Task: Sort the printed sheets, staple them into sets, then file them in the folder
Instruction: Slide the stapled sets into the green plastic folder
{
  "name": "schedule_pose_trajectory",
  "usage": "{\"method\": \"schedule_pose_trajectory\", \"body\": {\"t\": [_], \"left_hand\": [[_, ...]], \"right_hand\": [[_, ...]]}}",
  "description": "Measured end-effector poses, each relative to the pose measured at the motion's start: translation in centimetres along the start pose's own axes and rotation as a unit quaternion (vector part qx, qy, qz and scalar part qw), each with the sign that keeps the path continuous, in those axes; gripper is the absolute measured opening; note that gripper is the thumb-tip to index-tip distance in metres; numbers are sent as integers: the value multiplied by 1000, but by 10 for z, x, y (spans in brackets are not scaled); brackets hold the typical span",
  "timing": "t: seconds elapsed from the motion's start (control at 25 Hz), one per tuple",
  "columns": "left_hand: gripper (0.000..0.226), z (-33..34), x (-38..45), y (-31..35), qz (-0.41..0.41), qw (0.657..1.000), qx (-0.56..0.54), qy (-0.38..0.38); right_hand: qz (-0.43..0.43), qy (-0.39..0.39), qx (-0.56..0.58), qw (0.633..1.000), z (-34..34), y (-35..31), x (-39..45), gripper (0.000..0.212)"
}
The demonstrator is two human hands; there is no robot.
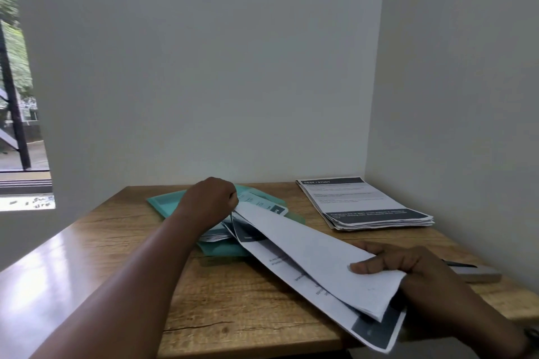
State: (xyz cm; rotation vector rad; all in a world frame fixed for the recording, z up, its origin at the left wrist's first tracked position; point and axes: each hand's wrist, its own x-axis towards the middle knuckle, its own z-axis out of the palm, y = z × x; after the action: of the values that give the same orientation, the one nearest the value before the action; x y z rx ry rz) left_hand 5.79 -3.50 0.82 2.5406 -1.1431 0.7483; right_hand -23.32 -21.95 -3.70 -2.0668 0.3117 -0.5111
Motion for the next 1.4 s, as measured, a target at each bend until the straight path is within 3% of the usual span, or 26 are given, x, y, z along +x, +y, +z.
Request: {"method": "schedule_pose_trajectory", "body": {"t": [0.2,0.32,0.44,0.56,0.76,0.88,0.96,1.04,1.08,1.16,1.2,1.32,1.4], "left_hand": [[29,-4,0,6,22,998,53,9],[29,-7,1,2,24,997,66,16],[29,-8,-1,0,32,999,42,-5],[28,-7,-2,-1,33,999,14,-6],[26,-7,-3,-2,16,999,-44,-18],[26,-7,-5,1,12,998,-63,-29],[27,-8,-5,3,6,997,-68,-32],[27,-8,-5,4,-7,996,-82,-26],[26,-8,-5,4,-17,995,-92,-19],[25,-9,-5,5,-35,994,-99,-9],[25,-8,-4,5,-41,995,-96,-5],[25,-9,-3,5,-53,994,-96,17],[26,-11,-3,5,-60,992,-101,47]], "right_hand": [[-31,-47,-68,996,17,-55,27,28],[-14,-19,-67,997,26,-72,51,35],[22,81,49,995,12,-79,61,35],[48,146,220,963,-3,-71,58,25],[139,143,431,880,12,-38,60,23],[133,132,461,867,34,-45,54,19],[127,77,395,907,51,-50,46,23],[79,38,143,986,63,-44,38,33],[28,25,-13,999,66,-41,36,42],[-73,4,-235,969,65,-41,34,49],[-109,1,-291,951,64,-45,33,49],[-180,34,-354,917,62,-49,43,68],[-201,91,-316,923,60,-53,51,57]]}}
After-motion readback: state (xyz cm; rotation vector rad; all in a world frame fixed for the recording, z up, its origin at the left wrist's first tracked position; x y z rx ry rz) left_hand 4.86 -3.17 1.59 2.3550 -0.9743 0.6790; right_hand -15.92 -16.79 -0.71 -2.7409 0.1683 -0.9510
